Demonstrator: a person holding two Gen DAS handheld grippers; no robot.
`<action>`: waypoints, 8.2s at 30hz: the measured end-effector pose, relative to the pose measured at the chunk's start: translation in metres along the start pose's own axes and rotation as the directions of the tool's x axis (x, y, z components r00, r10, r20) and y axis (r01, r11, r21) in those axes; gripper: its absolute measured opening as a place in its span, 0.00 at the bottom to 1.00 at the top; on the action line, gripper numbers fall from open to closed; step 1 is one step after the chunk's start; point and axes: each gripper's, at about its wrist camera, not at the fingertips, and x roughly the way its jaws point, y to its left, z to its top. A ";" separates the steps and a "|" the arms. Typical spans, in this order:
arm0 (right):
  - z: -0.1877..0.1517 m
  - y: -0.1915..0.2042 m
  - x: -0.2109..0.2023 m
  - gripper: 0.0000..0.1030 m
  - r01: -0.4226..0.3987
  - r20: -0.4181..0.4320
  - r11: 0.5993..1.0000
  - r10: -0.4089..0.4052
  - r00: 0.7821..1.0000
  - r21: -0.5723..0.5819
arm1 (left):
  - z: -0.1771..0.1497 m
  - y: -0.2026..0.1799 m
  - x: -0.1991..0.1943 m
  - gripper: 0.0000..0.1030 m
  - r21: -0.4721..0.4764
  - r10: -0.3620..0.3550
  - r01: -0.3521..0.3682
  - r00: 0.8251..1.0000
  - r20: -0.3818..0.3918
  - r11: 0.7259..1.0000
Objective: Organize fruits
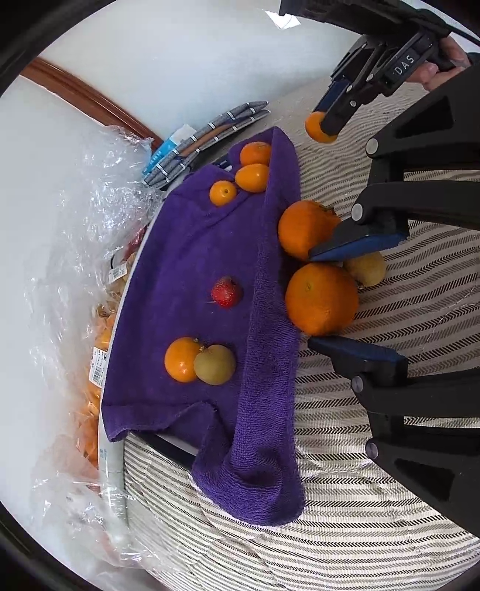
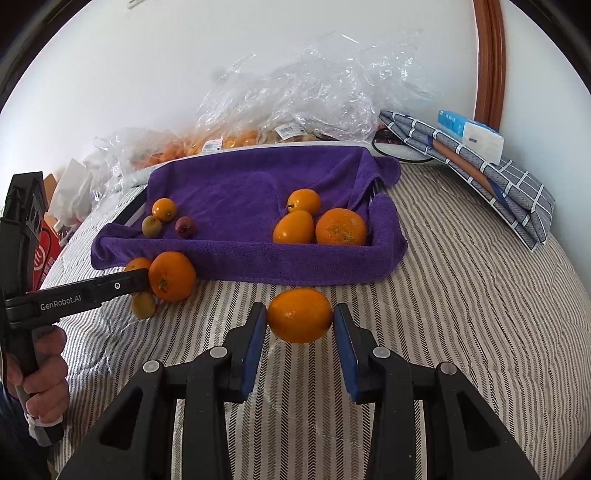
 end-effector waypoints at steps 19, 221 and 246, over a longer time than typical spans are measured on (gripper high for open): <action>0.033 0.006 -0.017 0.36 0.010 0.055 1.000 -0.012 0.998 0.028 | 0.016 0.018 -0.052 0.37 -0.038 0.059 -0.054 0.991 0.122 0.998; -0.014 0.022 -0.189 0.97 0.157 0.147 0.986 -0.163 0.976 0.052 | -0.058 -0.087 -0.210 0.77 0.064 0.323 -0.365 0.881 0.346 0.929; -0.020 0.024 -0.200 0.97 0.157 0.152 0.985 -0.165 0.974 0.066 | -0.063 -0.094 -0.216 0.78 0.076 0.320 -0.370 0.875 0.364 0.926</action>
